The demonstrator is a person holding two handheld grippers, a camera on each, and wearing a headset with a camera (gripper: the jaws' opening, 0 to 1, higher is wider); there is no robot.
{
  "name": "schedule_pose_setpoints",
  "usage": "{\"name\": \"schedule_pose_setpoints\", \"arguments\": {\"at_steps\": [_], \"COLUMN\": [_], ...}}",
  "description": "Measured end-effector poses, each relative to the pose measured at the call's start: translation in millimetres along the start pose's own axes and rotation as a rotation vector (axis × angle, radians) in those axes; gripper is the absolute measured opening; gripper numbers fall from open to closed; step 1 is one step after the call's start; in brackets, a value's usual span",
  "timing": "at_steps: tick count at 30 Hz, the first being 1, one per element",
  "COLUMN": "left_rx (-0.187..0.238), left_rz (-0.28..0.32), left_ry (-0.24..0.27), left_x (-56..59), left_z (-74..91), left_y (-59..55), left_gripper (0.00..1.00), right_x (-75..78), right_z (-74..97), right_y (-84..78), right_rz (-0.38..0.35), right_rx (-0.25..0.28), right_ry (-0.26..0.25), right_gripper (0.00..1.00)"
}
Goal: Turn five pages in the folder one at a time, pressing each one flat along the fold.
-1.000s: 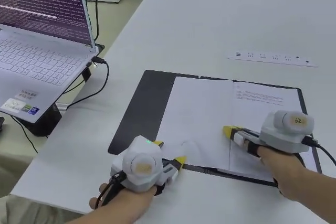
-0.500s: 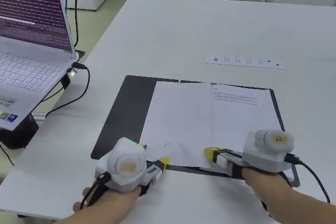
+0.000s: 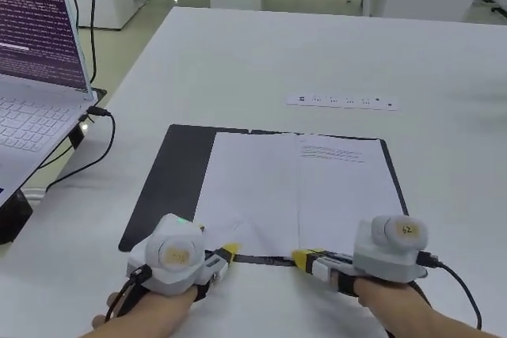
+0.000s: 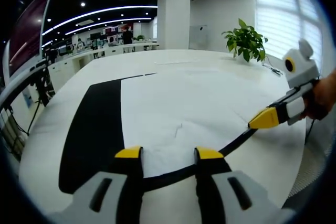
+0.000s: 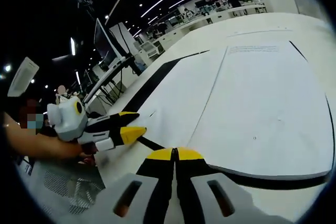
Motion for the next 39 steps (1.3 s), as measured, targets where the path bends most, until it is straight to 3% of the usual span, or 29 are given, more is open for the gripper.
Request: {"name": "schedule_pose_setpoints", "arguments": {"at_steps": [6,9,12,14,17,18,20,22,25,29,31,35,39], "left_rx": [-0.019,-0.033,-0.071,-0.098,-0.140,-0.163,-0.149,-0.071,-0.045,-0.026,-0.028,-0.021,-0.021], "left_rz": [-0.004,0.001,-0.002,0.000,0.051,0.099,0.111,0.162,0.232,0.234,0.231,0.154,0.154], "left_ry": [0.000,0.003,0.001,-0.010,-0.031,-0.036,-0.026,-0.038,-0.080,-0.105,-0.105,-0.130,-0.112], "left_x": [0.0,0.2,0.4,0.4,2.5,3.3,2.1,6.3,13.1,16.1,18.1,23.7,26.4], "left_z": [-0.5,-1.0,-2.6,-3.3,-3.8,-2.6,-0.4,4.0,17.7,34.2,44.0,63.2,78.9], "left_y": [1.3,2.9,6.7,9.1,13.7,15.6,21.7,34.4,48.8,58.8,62.7,72.1,80.5], "left_gripper": [0.38,0.38,0.38,0.39,0.44,0.42,0.38,0.41,0.43,0.44,0.50,0.51,0.65], "right_x": [-5.6,-14.4,-22.5,-27.1,-31.8,-33.3,-35.5,-36.2,-35.8,-31.3,-27.2,-19.1,-11.4], "right_z": [10.8,17.7,24.2,29.1,37.4,41.2,47.6,53.8,64.7,83.2,92.0,108.8,124.0], "right_y": [-1.2,3.1,8.0,13.6,20.3,22.5,26.1,28.6,34.6,47.7,53.9,64.8,72.4], "right_rz": [-0.038,-0.074,-0.075,-0.088,-0.106,-0.109,-0.112,-0.126,-0.139,-0.107,-0.101,-0.099,-0.085], "right_rx": [0.001,0.002,-0.004,0.038,0.080,0.082,0.094,0.105,0.126,0.181,0.209,0.255,0.292], "right_ry": [0.015,0.048,0.061,0.070,0.064,0.062,0.060,0.040,0.026,-0.032,-0.051,-0.091,-0.142], "right_gripper": [0.00,0.00,0.00,0.00,0.00,0.00,0.00,0.00,0.00,0.00,0.00,0.00,0.13]}}
Point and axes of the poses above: the centre of the closed fingertips' face, and the gripper's own axes: z roughly backward along the fingers, x roughly to its right, y roughly out of its top, the point moved 8 cm from there along z, roughly backward along the fingers, and after that the axes turned 8 degrees about x, right-handed, at the moved point
